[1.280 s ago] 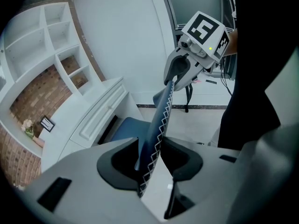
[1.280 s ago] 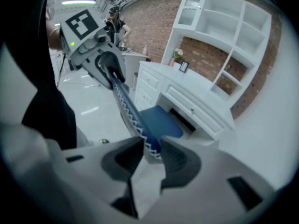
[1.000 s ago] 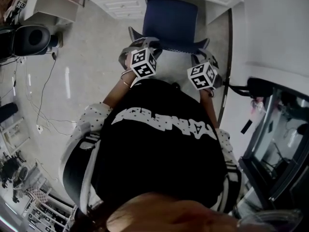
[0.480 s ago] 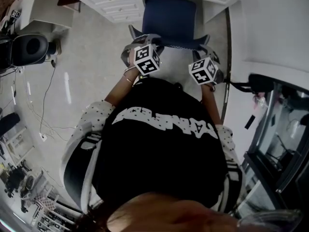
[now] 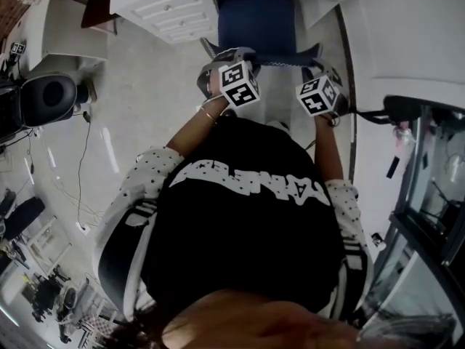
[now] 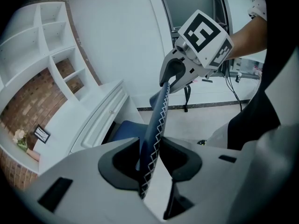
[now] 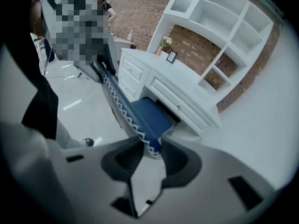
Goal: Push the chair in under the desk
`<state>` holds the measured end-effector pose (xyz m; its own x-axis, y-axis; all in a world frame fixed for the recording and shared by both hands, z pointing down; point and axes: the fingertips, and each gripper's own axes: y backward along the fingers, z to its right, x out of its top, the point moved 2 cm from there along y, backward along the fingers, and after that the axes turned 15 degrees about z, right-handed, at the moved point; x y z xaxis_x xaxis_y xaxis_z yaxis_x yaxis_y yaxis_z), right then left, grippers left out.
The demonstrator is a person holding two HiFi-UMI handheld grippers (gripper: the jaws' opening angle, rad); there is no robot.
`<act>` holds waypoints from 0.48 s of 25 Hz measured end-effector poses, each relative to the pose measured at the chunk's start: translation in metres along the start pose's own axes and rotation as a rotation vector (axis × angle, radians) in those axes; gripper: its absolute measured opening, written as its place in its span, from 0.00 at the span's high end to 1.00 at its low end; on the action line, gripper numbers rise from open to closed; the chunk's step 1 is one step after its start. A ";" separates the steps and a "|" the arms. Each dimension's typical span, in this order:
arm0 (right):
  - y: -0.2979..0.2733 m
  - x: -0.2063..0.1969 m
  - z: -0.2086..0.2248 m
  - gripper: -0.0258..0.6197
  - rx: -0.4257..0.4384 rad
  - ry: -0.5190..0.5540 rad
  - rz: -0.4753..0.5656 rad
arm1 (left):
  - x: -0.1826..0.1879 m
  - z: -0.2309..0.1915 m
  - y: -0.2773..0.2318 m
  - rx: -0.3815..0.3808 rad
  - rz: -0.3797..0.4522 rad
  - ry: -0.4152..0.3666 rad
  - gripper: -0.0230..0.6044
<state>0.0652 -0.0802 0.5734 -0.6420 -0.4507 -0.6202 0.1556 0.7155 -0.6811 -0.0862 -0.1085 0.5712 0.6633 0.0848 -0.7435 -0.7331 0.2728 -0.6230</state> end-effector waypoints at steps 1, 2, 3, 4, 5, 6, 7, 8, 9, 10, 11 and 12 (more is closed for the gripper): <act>-0.001 0.000 0.002 0.76 -0.012 0.000 -0.007 | 0.001 -0.001 -0.001 -0.004 0.000 -0.002 0.71; -0.002 0.000 0.004 0.76 -0.024 0.002 -0.014 | 0.002 -0.002 -0.003 -0.006 0.000 -0.004 0.71; -0.003 0.001 0.007 0.76 -0.035 0.005 -0.021 | 0.003 -0.004 -0.004 -0.008 0.001 -0.005 0.71; -0.003 0.001 0.010 0.76 -0.045 0.007 -0.028 | 0.005 -0.005 -0.006 -0.009 0.002 -0.006 0.72; -0.003 0.001 0.012 0.76 -0.050 0.009 -0.036 | 0.007 -0.005 -0.007 -0.009 0.003 -0.007 0.72; -0.003 0.001 0.014 0.76 -0.051 0.012 -0.044 | 0.009 -0.006 -0.009 -0.010 0.003 -0.008 0.72; -0.003 0.002 0.017 0.76 -0.051 0.017 -0.049 | 0.010 -0.007 -0.010 -0.009 0.004 -0.009 0.72; -0.005 0.002 0.019 0.76 -0.051 0.021 -0.050 | 0.010 -0.009 -0.012 -0.008 0.004 -0.011 0.72; -0.007 0.003 0.021 0.76 -0.051 0.022 -0.049 | 0.010 -0.011 -0.013 -0.005 0.004 -0.014 0.72; -0.010 0.003 0.023 0.76 -0.052 0.021 -0.047 | 0.010 -0.014 -0.016 -0.003 0.003 -0.018 0.72; -0.012 0.002 0.026 0.76 -0.051 0.021 -0.047 | 0.011 -0.016 -0.018 -0.001 0.004 -0.021 0.72; -0.014 0.002 0.028 0.76 -0.048 0.023 -0.048 | 0.011 -0.018 -0.020 0.002 0.006 -0.023 0.72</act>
<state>0.0828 -0.1056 0.5708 -0.6649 -0.4731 -0.5779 0.0887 0.7183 -0.6901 -0.0669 -0.1304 0.5709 0.6622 0.1085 -0.7414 -0.7369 0.2738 -0.6181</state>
